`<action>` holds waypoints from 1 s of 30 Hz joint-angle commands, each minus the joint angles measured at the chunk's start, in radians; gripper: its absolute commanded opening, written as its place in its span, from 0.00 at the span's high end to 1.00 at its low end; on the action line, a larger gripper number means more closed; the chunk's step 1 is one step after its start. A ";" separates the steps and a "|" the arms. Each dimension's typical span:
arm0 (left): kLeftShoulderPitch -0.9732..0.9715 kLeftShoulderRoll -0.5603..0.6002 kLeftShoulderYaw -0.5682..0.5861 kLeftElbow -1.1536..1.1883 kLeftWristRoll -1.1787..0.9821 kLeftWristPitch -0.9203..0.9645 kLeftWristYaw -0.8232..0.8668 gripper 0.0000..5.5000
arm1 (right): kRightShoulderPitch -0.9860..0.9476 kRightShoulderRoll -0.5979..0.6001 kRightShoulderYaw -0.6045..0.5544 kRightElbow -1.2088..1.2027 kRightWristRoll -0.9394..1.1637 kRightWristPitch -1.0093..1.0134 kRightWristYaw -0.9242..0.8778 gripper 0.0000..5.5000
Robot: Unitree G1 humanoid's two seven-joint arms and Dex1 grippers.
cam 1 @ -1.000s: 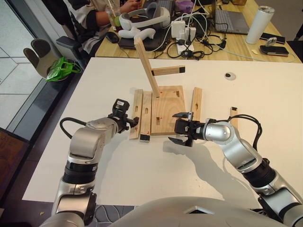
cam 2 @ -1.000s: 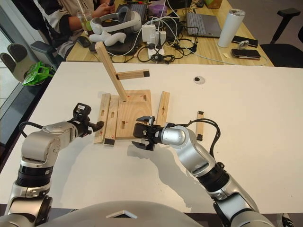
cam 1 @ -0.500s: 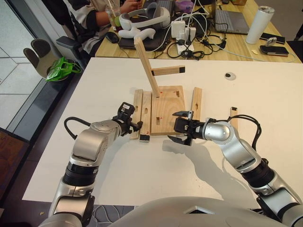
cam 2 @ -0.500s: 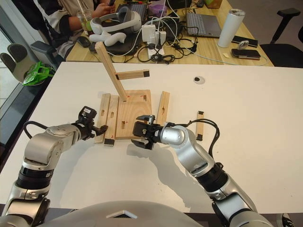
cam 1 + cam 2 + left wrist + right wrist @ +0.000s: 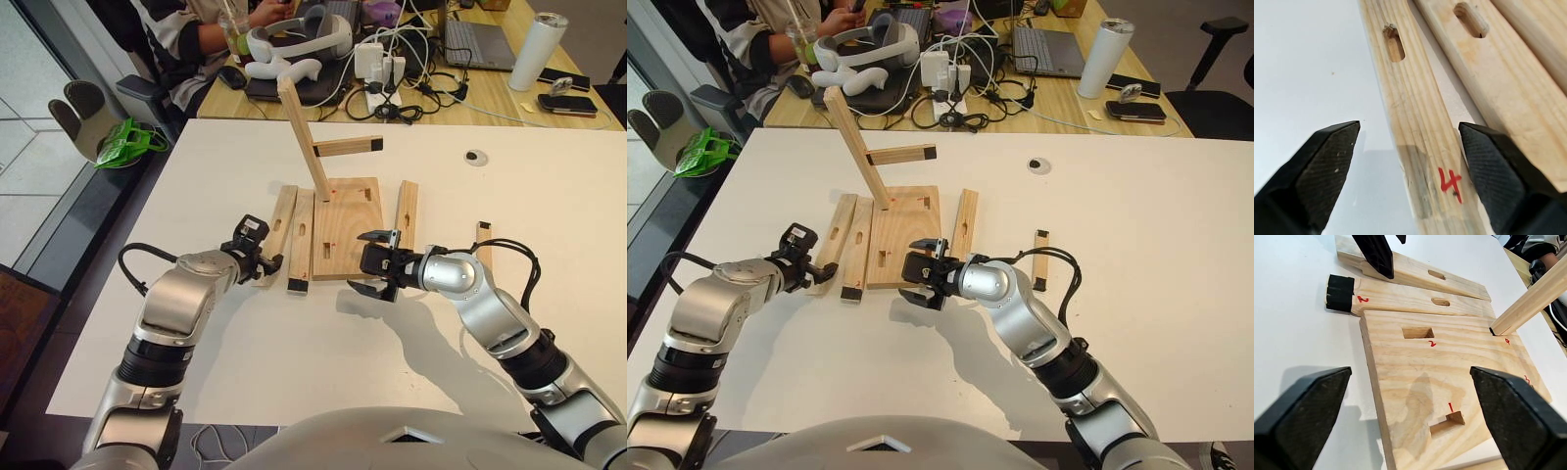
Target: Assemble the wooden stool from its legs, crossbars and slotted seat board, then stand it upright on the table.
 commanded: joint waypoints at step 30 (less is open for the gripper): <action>-0.092 -0.046 0.209 0.102 0.140 -0.306 0.149 0.63 | -0.049 0.223 -0.228 0.056 0.140 0.057 -0.174 0.18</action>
